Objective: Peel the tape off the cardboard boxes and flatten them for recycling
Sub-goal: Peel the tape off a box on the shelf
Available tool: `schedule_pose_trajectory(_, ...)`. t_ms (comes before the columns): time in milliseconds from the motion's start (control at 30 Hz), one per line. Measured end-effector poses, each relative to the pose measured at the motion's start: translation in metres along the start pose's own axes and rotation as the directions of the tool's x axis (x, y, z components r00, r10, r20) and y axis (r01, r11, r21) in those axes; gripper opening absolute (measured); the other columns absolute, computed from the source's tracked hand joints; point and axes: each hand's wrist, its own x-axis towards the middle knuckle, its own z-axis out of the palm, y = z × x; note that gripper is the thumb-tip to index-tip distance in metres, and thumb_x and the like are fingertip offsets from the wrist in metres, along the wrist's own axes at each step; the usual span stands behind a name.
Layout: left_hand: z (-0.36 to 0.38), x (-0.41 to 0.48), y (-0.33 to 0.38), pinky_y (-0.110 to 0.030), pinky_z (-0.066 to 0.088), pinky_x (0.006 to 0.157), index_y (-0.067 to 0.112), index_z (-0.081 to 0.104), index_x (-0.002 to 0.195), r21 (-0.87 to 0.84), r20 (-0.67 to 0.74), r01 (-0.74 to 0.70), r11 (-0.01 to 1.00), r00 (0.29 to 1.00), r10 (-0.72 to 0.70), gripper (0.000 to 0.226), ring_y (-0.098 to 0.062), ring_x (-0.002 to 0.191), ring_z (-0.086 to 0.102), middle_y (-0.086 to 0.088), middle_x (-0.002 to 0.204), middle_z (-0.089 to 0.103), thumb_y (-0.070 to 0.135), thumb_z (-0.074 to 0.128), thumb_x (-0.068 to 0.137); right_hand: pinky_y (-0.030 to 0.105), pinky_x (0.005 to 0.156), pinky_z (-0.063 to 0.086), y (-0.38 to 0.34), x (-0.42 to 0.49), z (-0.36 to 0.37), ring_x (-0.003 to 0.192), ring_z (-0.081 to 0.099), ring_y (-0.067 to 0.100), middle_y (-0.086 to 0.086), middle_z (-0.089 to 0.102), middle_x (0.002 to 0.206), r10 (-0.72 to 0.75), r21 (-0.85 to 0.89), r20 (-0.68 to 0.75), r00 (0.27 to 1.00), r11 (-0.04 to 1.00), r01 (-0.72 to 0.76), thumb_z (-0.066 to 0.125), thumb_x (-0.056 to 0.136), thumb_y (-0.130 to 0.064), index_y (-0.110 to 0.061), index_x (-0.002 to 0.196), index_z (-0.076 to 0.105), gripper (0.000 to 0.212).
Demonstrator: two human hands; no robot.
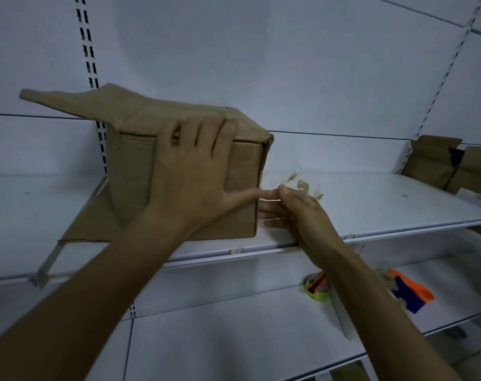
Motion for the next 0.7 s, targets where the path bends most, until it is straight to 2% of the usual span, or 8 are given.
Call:
schedule_pose_trajectory(67,-0.003,-0.004,0.018,-0.058,0.014,0.108,0.006,0.037,0.137,0.067,0.124,0.088,0.994,0.988,-0.096,0.113,-0.034,0.12,0.035,-0.018,0.134,0.046,0.091,0.032,0.062,0.027,0.076,0.056,0.0,0.003,-0.006,0.089,0.07,0.016,0.001,0.075,0.092,0.02,0.017,0.065,0.998,1.0,-0.021,0.037,0.102,-0.028,-0.018,0.101,0.068,0.033)
schedule_pose_trajectory(133,-0.003,-0.003,0.034,-0.07,0.007,0.106,0.004,0.029,0.14,0.145,0.199,0.134,0.98,0.967,-0.162,0.12,-0.037,0.13,0.032,-0.021,0.14,0.039,0.092,0.033,0.058,0.027,0.079,0.056,0.002,0.006,-0.011,0.093,0.07,0.017,0.005,0.074,0.096,0.029,0.037,0.119,0.992,0.999,-0.033,0.037,0.102,-0.029,-0.015,0.107,0.068,0.034)
schedule_pose_trajectory(333,-0.013,-0.011,0.042,-0.079,0.009,0.1,0.009,0.036,0.132,0.129,0.156,0.202,0.971,0.963,-0.221,0.097,-0.04,0.129,0.035,-0.021,0.134,0.045,0.076,0.045,0.062,0.033,0.085,0.056,0.006,0.007,-0.017,0.093,0.07,0.023,0.011,0.074,0.096,0.012,0.201,0.161,0.987,0.979,-0.044,0.036,0.101,-0.03,-0.01,0.103,0.066,0.036)
schedule_pose_trajectory(433,-0.026,-0.02,0.023,-0.077,0.013,0.1,0.012,0.034,0.132,0.057,0.116,0.188,0.98,0.974,-0.194,0.096,-0.04,0.131,0.032,-0.02,0.135,0.041,0.065,0.056,0.055,0.027,0.069,0.056,-0.004,0.012,-0.027,0.073,0.069,0.018,0.007,0.072,0.078,0.037,0.406,0.162,0.986,0.908,-0.101,0.034,0.102,-0.034,-0.009,0.09,0.064,0.04)
schedule_pose_trajectory(533,-0.05,-0.048,-0.006,-0.067,0.016,0.108,0.005,0.022,0.142,-0.057,0.062,0.215,0.975,0.975,-0.212,0.103,-0.039,0.141,0.018,-0.02,0.148,0.024,0.054,0.06,0.06,0.021,0.059,0.054,-0.017,0.024,-0.046,0.062,0.066,0.012,0.002,0.069,0.069,0.05,0.609,0.177,0.983,0.779,-0.149,0.035,0.101,-0.037,-0.013,0.094,0.063,0.038)
schedule_pose_trajectory(600,-0.07,-0.071,-0.013,-0.049,0.012,0.118,0.002,0.012,0.146,-0.067,-0.004,0.329,0.942,0.944,-0.33,0.099,-0.033,0.145,0.009,-0.024,0.154,0.013,0.045,0.057,0.069,0.019,0.059,0.054,-0.023,0.029,-0.057,0.061,0.065,0.01,0.0,0.069,0.069,0.057,0.665,0.199,0.978,0.725,-0.177,0.037,0.101,-0.038,-0.017,0.098,0.065,0.035)
schedule_pose_trajectory(633,-0.081,-0.08,-0.011,-0.043,0.012,0.119,0.002,0.012,0.146,-0.04,-0.101,0.397,0.917,0.911,-0.399,0.092,-0.031,0.145,0.01,-0.026,0.153,0.013,0.038,0.055,0.073,0.019,0.059,0.053,-0.025,0.031,-0.058,0.061,0.065,0.009,-0.001,0.069,0.069,0.072,0.671,0.205,0.976,0.716,-0.194,0.039,0.1,-0.036,-0.017,0.098,0.065,0.032)
schedule_pose_trajectory(700,-0.09,-0.083,0.008,-0.053,0.02,0.114,0.002,0.02,0.141,-0.012,-0.348,0.484,0.875,0.818,-0.458,0.076,-0.036,0.14,0.02,-0.028,0.149,0.021,0.022,0.055,0.078,0.018,0.056,0.053,-0.023,0.031,-0.055,0.059,0.064,0.009,-0.001,0.068,0.066,0.131,0.671,0.189,0.973,0.706,-0.225,0.047,0.098,-0.027,-0.017,0.097,0.067,0.022)
